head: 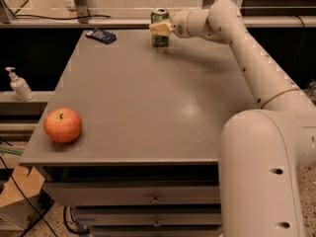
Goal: Move green can near apple
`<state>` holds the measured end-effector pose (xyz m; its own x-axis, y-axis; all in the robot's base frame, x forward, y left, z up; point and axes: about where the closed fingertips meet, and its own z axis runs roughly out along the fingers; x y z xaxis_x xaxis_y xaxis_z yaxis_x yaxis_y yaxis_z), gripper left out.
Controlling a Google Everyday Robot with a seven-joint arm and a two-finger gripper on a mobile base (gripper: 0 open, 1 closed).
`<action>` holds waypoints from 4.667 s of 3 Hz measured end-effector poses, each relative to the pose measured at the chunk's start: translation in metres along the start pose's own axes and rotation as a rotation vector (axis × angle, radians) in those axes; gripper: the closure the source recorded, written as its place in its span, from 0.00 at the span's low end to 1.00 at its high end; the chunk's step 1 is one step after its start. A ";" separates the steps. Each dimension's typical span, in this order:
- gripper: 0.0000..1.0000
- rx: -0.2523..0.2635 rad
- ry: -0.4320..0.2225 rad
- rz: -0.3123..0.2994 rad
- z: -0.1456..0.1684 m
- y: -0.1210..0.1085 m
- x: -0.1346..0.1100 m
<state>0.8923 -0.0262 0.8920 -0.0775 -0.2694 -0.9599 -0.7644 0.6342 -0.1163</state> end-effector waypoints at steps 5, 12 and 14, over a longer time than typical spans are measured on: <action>1.00 -0.242 -0.005 -0.263 -0.055 0.094 -0.065; 1.00 -0.562 0.061 -0.214 -0.124 0.309 -0.054; 0.82 -0.612 -0.008 -0.100 -0.132 0.345 -0.041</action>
Offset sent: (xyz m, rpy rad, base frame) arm -0.1693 0.0138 0.1196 -0.1829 -0.2561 0.3734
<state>0.5473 0.1085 0.9248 0.0165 -0.2991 -0.9541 -0.9963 0.0751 -0.0407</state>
